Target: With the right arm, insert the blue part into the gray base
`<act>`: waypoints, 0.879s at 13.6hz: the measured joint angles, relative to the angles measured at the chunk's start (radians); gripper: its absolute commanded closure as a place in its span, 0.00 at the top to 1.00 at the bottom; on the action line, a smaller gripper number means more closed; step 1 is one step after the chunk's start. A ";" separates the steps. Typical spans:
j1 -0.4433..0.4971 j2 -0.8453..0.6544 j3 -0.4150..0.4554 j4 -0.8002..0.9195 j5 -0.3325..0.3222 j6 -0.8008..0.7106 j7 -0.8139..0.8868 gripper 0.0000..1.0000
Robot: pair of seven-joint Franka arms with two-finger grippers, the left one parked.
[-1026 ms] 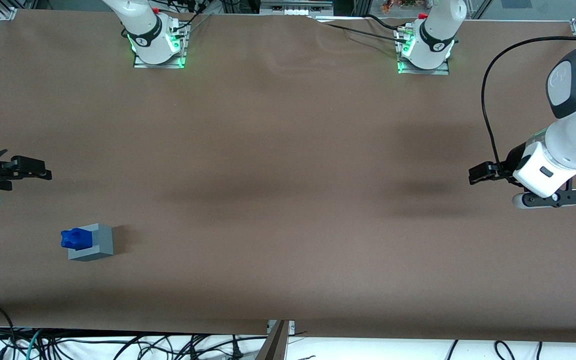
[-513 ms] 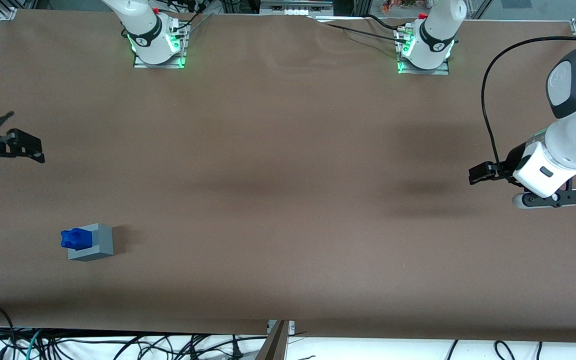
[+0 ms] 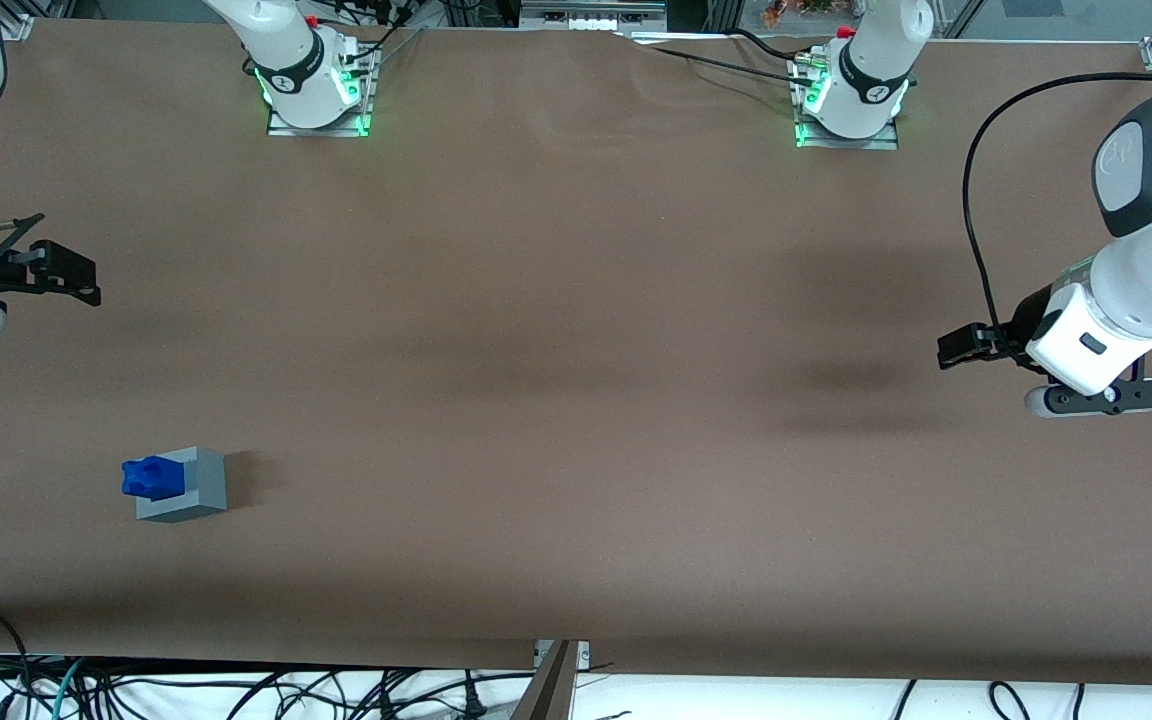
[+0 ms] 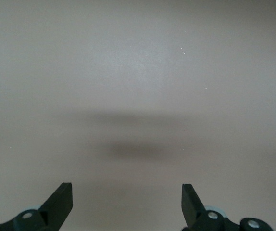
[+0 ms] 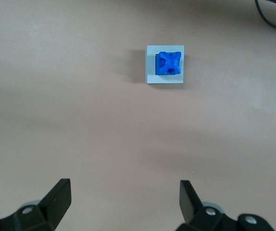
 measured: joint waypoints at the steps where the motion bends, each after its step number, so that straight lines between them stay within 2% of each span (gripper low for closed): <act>1: -0.001 0.000 0.000 0.000 0.000 0.003 0.003 1.00; 12: -0.005 -0.002 0.000 0.001 0.000 0.027 0.015 1.00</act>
